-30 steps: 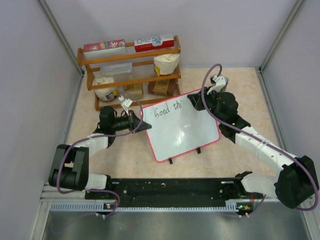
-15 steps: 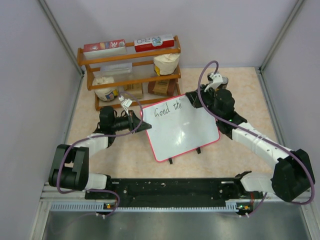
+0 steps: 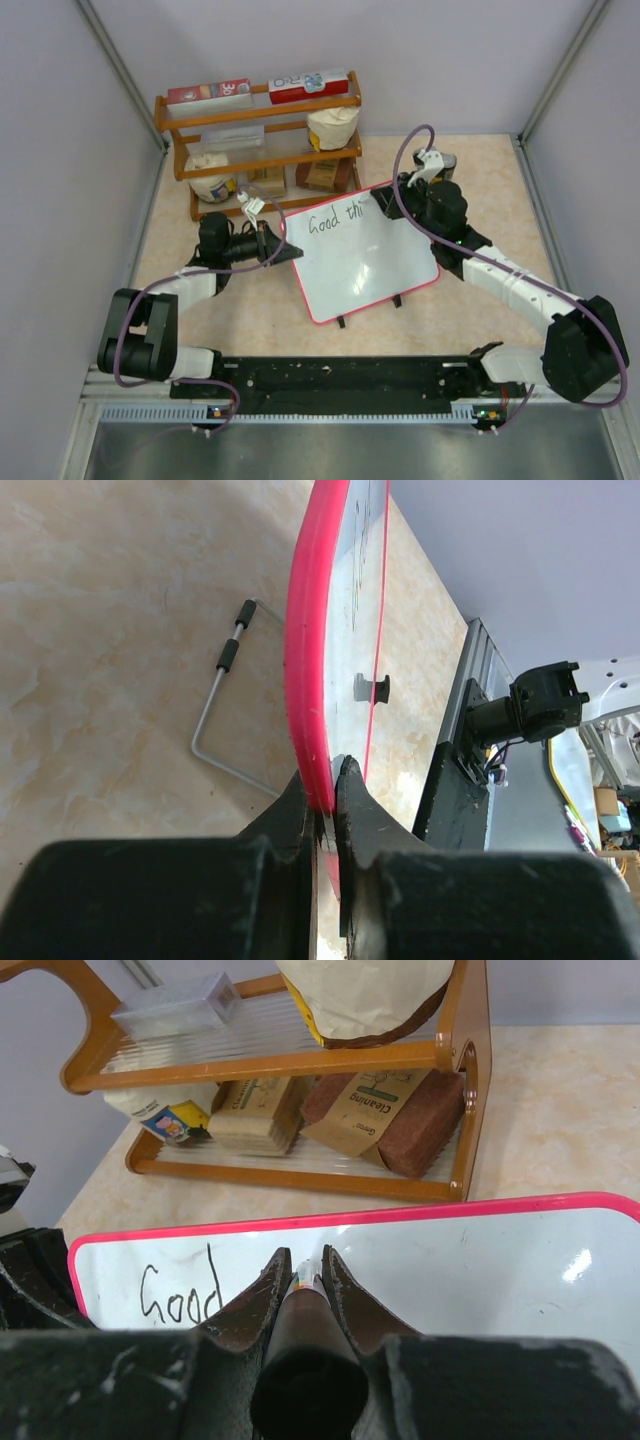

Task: Write a sentence on the whiteboard

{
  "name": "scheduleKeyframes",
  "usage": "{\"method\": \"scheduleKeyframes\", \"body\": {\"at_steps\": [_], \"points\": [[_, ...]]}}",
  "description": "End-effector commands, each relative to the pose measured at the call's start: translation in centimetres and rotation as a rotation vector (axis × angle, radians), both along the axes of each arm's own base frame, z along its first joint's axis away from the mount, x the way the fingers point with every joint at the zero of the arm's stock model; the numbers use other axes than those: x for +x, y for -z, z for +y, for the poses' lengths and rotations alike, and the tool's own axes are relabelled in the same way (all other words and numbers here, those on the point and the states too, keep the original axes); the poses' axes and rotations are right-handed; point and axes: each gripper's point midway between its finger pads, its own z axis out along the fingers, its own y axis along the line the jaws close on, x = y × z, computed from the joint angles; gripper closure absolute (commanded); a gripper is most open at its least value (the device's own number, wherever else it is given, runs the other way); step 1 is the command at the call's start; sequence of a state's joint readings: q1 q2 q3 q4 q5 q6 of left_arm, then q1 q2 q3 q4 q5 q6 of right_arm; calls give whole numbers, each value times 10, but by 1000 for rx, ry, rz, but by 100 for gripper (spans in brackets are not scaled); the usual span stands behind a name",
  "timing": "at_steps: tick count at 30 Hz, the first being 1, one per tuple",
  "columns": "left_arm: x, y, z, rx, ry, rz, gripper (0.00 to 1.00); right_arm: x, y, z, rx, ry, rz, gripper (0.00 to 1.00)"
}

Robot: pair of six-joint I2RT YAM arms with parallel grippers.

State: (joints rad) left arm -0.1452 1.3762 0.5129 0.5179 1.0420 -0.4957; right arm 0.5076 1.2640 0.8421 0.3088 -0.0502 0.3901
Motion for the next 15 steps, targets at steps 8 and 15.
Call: {"method": "scheduleKeyframes", "body": {"at_steps": [8,15], "points": [[-21,40,-2,111,72,-63,100,-1,-21,-3,44,7,-48,100],[-21,40,-2,111,71,-64,100,-9,-33,-11,56,20,-84,100]]}}
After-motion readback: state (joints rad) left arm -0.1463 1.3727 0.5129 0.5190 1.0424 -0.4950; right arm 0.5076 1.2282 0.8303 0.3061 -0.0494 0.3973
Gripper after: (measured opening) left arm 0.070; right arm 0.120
